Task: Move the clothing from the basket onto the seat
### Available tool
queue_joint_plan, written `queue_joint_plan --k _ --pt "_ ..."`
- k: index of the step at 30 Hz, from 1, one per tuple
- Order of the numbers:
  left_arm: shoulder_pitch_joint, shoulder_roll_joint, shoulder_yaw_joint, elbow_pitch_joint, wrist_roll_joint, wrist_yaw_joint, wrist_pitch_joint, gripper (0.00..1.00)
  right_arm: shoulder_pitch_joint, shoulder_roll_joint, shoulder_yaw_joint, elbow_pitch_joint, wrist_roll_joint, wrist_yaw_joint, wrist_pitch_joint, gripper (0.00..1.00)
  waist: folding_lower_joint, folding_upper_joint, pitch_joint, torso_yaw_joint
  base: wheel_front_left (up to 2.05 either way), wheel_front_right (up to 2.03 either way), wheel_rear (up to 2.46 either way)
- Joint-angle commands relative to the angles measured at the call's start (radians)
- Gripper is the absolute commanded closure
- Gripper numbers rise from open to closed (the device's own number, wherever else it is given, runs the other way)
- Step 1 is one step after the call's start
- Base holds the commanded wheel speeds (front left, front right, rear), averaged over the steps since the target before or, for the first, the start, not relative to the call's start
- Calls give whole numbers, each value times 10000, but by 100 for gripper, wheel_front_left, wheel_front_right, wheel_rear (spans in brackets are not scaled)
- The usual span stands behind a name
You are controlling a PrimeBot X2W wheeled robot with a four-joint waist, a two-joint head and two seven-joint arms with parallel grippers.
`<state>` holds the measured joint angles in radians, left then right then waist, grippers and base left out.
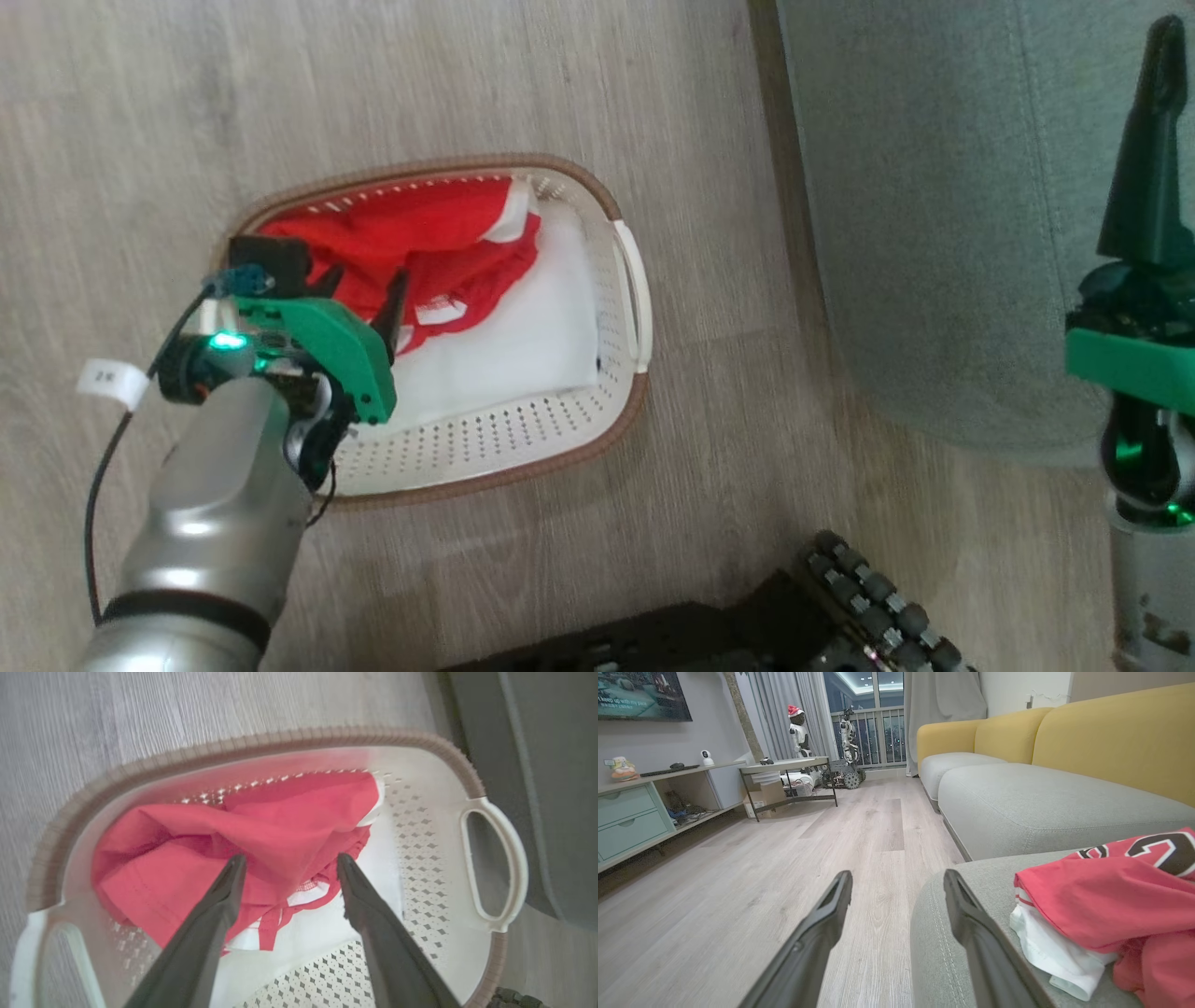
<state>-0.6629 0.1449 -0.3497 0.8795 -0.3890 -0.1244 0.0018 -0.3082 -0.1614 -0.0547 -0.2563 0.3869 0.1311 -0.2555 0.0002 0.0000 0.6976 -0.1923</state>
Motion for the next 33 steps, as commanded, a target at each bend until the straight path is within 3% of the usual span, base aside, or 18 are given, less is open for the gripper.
queue_joint_plan --k 1,22,24,26,27,28,33 --pt "-161 190 127 -27 -66 -46 61 0 -2 -13 163 -365 -117 -4 -52 0 -2 0 346 -190 0 0 0" --pt "-2460 544 -1832 2572 -653 -62 1076 1 -885 690 729 -416 -108 -4 -62 0 -2 0 2089 -1324 0 0 0" --pt "-2482 530 -1999 2686 -755 -62 1124 42 -892 721 752 -396 -113 -4 -62 0 -2 0 2085 -1365 0 0 0" --pt "-2513 545 -2127 2755 -874 -62 1106 65 -898 740 764 -380 -119 -4 -62 0 -2 0 2074 -1385 0 0 0" --pt "-2527 551 -2197 2775 -926 -62 1081 93 -902 746 761 -371 -124 -4 -62 0 -2 0 2065 -1385 0 0 0" --pt "-2538 557 -2277 2772 -969 -62 1021 100 -904 751 755 -361 -132 -4 -62 0 -2 0 2052 -1380 0 0 0" --pt "-2575 578 -2640 2748 -1263 -63 768 100 -929 763 721 -306 -195 -4 -62 0 -2 0 1912 -1286 0 0 0"
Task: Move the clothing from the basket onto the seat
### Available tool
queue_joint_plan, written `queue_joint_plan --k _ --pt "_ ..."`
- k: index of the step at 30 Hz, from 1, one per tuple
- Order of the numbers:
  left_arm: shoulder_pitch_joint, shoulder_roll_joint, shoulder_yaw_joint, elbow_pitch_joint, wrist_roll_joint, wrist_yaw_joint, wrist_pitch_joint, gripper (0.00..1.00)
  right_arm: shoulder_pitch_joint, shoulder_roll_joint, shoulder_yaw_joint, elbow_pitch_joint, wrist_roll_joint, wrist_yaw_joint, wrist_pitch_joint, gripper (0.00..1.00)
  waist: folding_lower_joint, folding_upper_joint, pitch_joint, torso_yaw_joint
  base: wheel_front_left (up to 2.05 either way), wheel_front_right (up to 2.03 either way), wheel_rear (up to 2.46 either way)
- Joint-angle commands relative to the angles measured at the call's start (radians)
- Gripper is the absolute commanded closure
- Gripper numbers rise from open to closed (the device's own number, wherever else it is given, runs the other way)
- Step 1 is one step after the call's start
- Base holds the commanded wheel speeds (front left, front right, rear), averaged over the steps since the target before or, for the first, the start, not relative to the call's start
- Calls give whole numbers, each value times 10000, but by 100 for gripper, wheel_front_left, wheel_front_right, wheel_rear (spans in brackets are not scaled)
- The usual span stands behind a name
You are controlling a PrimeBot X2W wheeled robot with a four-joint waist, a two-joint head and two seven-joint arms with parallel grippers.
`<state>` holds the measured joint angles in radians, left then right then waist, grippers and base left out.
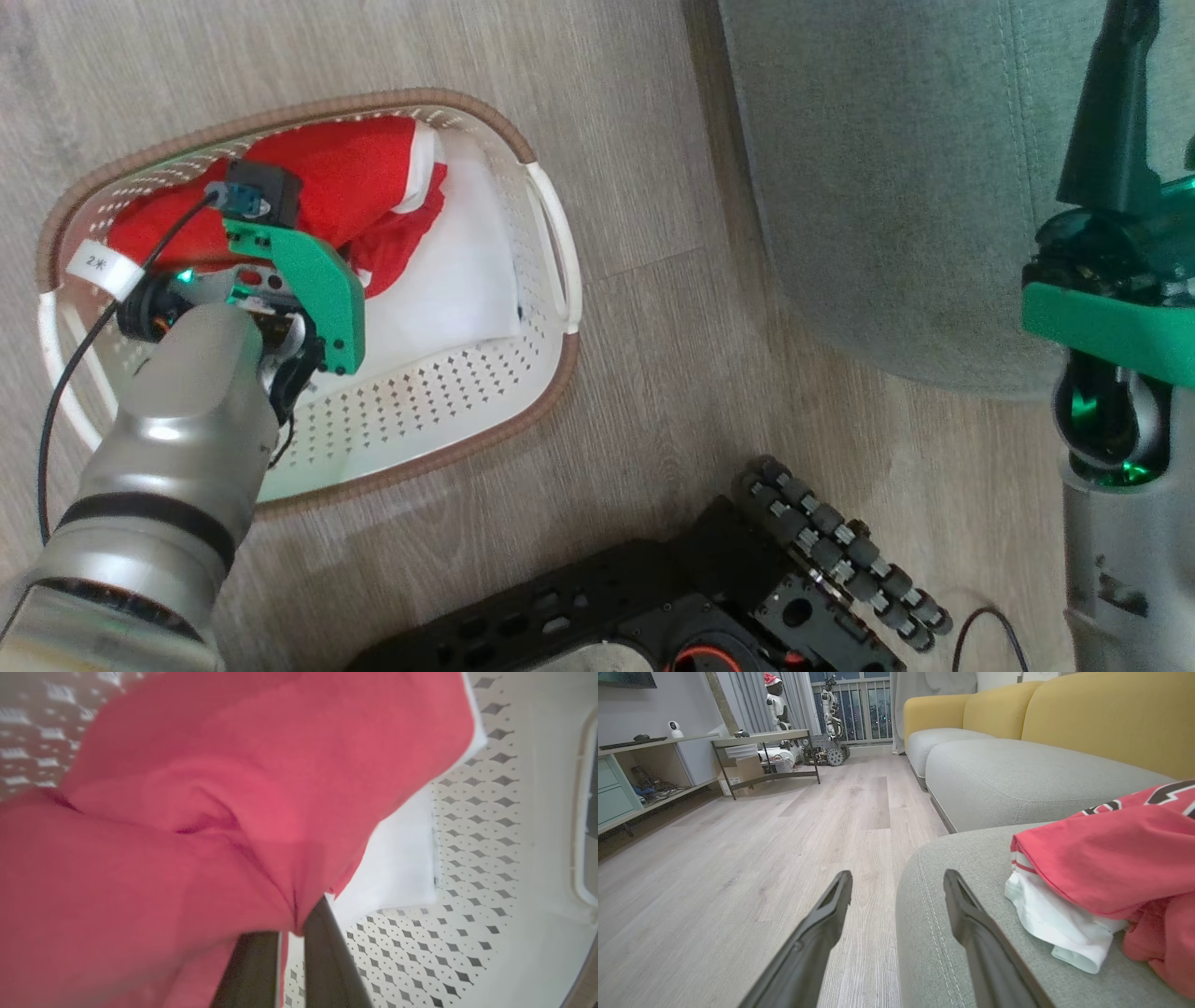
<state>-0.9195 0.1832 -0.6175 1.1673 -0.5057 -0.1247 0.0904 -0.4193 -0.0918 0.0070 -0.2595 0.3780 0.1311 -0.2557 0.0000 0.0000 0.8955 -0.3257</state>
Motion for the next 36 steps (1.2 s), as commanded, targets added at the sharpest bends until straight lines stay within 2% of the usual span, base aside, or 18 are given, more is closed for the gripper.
queue_joint_plan --k 1,14,36 --pt "0 187 -30 -137 -168 -59 -164 100 174 63 107 -262 -118 -4 -60 0 0 0 -120 77 0 0 0" --pt "385 -76 -845 -450 -1294 -59 -724 100 222 -104 88 -105 -188 -4 -60 0 0 0 -1252 403 0 0 0" --pt "2048 -304 -3131 -2460 -2795 -59 -3112 100 1876 -887 -157 765 -32 -4 -61 0 0 0 -5654 1930 0 0 0"
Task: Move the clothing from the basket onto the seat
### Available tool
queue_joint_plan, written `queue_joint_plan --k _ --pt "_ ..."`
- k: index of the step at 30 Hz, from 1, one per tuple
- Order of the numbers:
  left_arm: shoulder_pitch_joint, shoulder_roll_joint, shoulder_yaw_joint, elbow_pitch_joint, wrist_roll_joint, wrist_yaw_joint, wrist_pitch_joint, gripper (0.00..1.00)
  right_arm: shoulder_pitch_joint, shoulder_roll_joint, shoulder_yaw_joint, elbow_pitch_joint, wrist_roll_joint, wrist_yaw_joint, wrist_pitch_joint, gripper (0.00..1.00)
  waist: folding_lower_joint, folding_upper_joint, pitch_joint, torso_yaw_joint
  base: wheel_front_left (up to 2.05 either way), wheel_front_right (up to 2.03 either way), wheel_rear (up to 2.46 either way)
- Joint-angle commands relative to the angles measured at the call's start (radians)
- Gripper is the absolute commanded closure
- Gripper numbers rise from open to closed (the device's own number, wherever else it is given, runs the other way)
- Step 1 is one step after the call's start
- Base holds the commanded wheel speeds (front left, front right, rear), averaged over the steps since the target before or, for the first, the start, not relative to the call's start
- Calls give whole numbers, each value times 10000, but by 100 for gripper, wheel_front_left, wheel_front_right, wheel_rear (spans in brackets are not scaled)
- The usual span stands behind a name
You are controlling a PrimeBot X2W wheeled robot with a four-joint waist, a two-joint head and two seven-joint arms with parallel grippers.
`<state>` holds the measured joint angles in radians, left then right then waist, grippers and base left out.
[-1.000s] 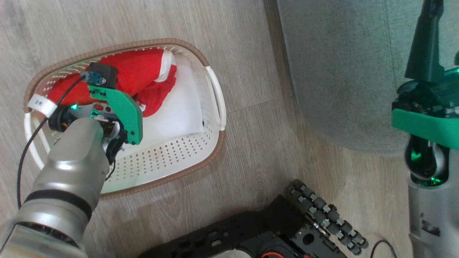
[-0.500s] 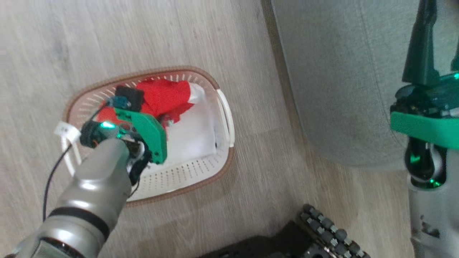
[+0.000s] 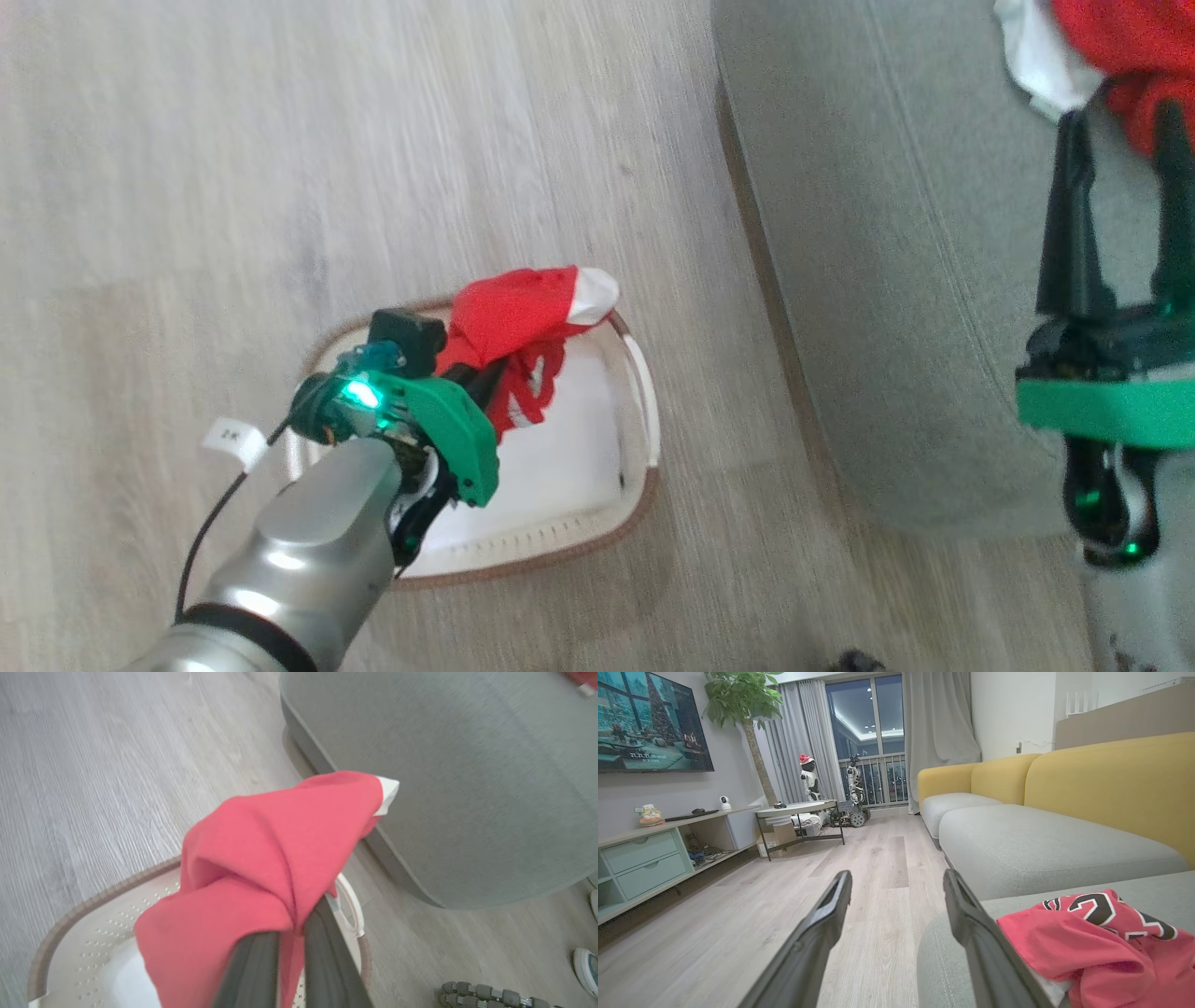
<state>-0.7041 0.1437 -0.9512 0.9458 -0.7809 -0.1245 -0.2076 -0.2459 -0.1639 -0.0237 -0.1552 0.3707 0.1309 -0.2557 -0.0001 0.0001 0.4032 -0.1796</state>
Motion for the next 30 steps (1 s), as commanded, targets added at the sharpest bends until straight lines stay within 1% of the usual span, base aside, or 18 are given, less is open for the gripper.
queue_joint_plan --k 1,8,11,14,18,19,20,26,30 --pt "-63 102 171 -365 -79 -61 -202 100 284 -170 131 -242 57 -2 -61 0 1 -1 -933 550 0 0 0" --pt "138 238 216 -1415 -120 -53 -466 100 1207 -304 183 -93 183 -2 2 0 1 -1 -2136 1067 0 0 0" --pt "185 372 339 -2072 -12 65 -504 100 1661 -380 247 -96 239 -2 93 0 1 -1 -2529 1243 0 0 0" --pt "234 571 484 -2856 78 280 -518 100 2035 -435 306 -83 310 -2 147 0 1 -1 -2894 1384 0 0 0" --pt "266 897 690 -3978 109 682 -503 100 2332 -457 525 -70 367 -2 204 0 1 -1 -3317 1487 0 0 0" --pt "266 897 690 -3978 109 682 -503 100 2332 -457 525 -70 367 -2 204 0 1 -1 -3317 1487 0 0 0" --pt "267 979 743 -4271 96 779 -472 100 2376 -455 590 -66 379 -2 215 0 1 -1 -3401 1497 0 0 0" --pt "108 1508 1001 -6064 106 1368 -22 100 2595 -505 1017 -18 436 -2 277 0 1 -1 -3738 1518 0 0 0" --pt "-91 1795 1110 -7084 133 1650 363 100 2710 -508 1202 33 470 -2 274 0 1 -1 -3858 1534 0 0 0"
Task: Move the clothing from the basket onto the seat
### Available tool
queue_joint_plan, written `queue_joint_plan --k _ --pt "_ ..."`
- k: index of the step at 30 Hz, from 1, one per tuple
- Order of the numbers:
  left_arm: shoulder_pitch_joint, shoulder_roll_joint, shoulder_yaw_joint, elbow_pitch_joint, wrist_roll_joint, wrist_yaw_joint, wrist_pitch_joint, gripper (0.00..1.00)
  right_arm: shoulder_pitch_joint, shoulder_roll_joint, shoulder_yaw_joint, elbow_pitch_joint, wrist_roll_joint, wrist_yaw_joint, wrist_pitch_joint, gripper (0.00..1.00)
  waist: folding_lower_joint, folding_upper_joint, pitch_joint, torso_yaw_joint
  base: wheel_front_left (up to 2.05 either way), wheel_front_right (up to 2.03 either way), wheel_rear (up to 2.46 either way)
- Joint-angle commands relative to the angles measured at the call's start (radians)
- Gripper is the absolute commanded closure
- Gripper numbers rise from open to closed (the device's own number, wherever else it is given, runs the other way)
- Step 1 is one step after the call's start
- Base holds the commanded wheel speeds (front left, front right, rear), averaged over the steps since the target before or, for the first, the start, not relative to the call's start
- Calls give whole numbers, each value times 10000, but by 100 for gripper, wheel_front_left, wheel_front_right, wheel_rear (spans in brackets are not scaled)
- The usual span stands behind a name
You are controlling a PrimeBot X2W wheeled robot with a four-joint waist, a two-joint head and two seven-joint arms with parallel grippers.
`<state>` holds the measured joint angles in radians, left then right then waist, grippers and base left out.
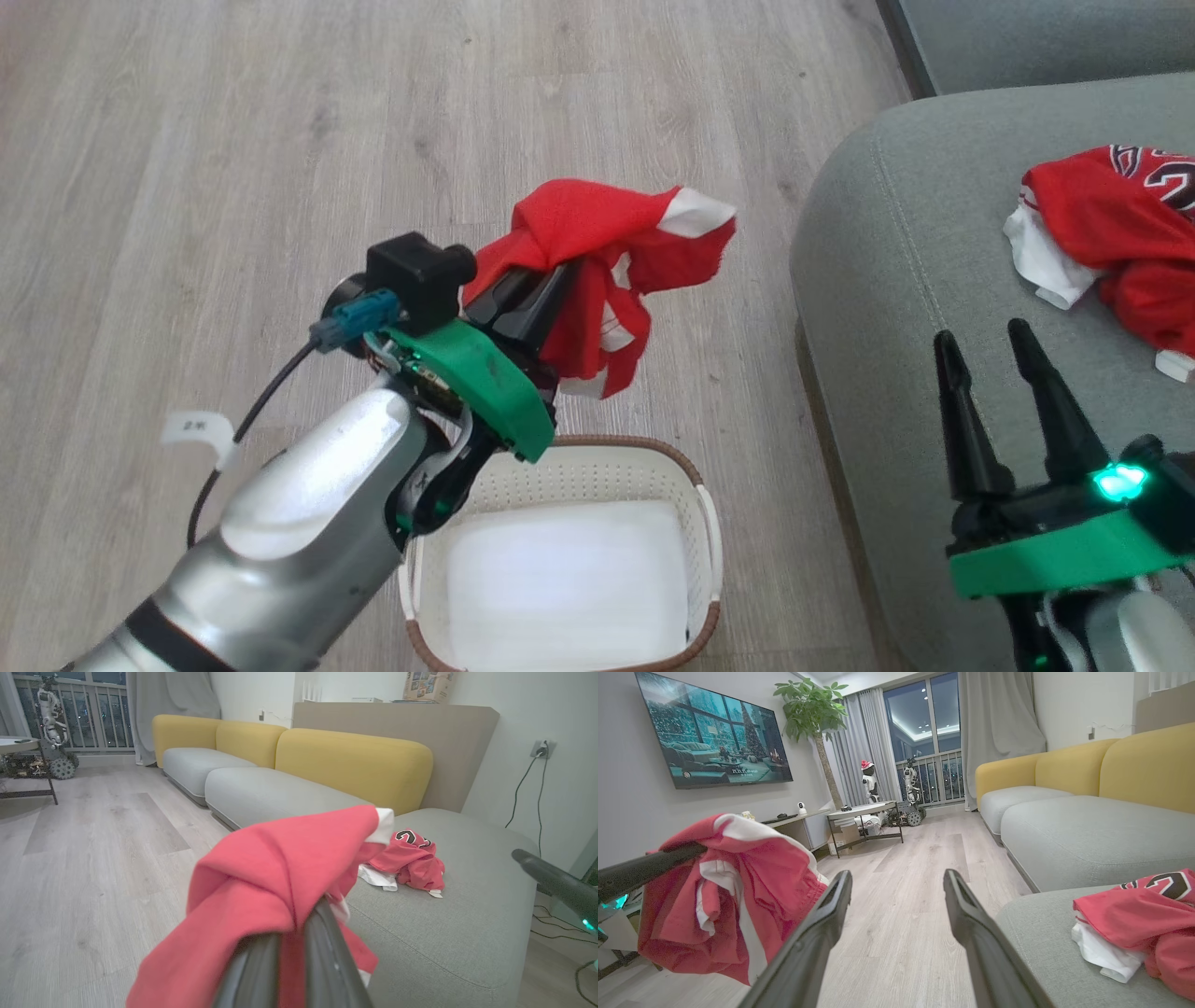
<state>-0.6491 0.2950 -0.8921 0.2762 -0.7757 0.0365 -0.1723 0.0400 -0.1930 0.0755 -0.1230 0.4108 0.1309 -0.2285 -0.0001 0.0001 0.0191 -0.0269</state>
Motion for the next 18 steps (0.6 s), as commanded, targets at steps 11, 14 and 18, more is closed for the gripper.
queue_joint_plan --k 11,14,18 --pt "-901 659 593 -1840 -14 420 807 100 -385 -407 1410 -146 457 -2 -4 0 1 -1 32 -52 0 0 0" --pt "-947 656 568 -1950 -34 417 875 100 -725 -579 2090 -46 552 -2 74 0 1 -1 103 -72 0 0 0" --pt "-1019 569 494 -2087 -65 381 952 100 -1399 -609 3102 488 482 -2 324 0 1 -1 157 -74 0 0 0"
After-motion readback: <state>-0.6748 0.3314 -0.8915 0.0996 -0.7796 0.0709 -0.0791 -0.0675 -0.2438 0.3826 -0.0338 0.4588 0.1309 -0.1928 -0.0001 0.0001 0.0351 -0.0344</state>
